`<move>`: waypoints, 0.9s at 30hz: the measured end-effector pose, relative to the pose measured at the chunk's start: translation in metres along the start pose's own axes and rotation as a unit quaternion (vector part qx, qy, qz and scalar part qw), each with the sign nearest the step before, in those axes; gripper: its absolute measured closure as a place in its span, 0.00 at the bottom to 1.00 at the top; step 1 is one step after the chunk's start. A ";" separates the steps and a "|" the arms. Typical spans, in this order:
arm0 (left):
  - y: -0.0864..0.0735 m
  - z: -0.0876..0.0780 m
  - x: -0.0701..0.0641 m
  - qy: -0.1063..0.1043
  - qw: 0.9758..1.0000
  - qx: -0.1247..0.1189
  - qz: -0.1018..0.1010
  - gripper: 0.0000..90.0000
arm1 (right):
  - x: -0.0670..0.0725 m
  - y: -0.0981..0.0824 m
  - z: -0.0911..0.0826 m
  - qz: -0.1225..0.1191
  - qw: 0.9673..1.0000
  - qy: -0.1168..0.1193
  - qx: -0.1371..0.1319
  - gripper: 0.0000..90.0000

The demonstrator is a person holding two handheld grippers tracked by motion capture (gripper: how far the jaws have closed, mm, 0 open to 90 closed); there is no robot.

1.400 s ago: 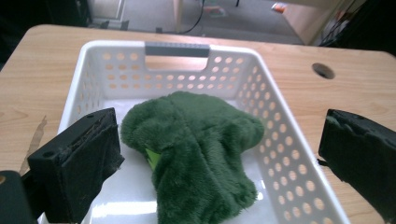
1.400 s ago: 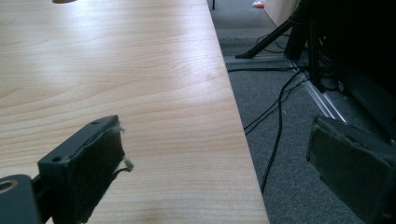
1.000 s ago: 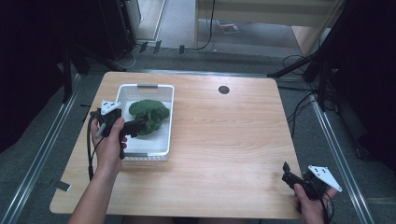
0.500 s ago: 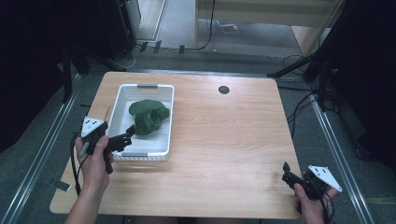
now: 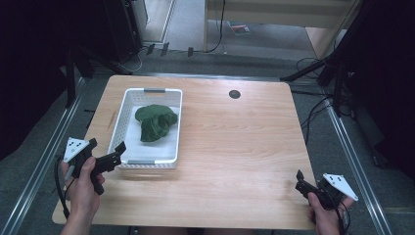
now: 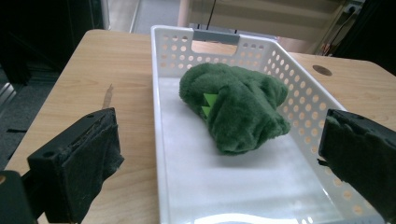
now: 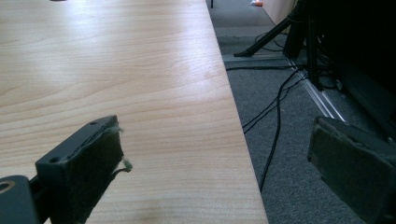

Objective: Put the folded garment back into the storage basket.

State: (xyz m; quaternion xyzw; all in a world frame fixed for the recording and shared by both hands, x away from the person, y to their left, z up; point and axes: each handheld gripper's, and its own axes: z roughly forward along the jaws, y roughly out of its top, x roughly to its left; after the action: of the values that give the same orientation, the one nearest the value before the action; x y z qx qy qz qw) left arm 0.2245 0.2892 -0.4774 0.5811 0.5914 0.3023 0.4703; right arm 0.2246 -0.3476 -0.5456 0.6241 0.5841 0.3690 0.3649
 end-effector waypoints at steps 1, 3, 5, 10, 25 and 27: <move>-0.003 0.000 0.002 -0.001 1.000 0.000 -0.001 0.00 | 0.000 0.000 0.000 0.000 1.000 0.000 0.000 0.04; -0.005 -0.001 0.004 -0.004 1.000 0.001 -0.006 0.00 | 0.000 0.000 0.000 0.000 1.000 -0.002 0.000 0.04; -0.012 -0.003 0.009 -0.004 1.000 0.000 -0.010 0.00 | 0.000 0.000 0.000 0.001 1.000 -0.004 0.000 0.03; -0.024 -0.008 0.017 -0.003 1.000 -0.004 -0.004 0.00 | 0.001 0.000 0.000 -0.003 1.000 -0.006 0.001 0.02; -0.056 -0.018 0.053 0.020 0.999 -0.013 -0.023 0.00 | 0.001 0.000 0.000 -0.001 1.000 -0.005 0.001 0.02; -0.059 -0.019 0.057 0.023 0.999 -0.011 -0.022 0.00 | 0.001 0.000 0.000 -0.002 1.000 -0.005 0.001 0.02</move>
State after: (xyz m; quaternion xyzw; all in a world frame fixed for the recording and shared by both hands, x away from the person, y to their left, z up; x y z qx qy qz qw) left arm 0.1904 0.3398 -0.5354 0.5556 0.6114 0.3113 0.4696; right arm 0.2244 -0.3468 -0.5457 0.6254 0.5835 0.3644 0.3682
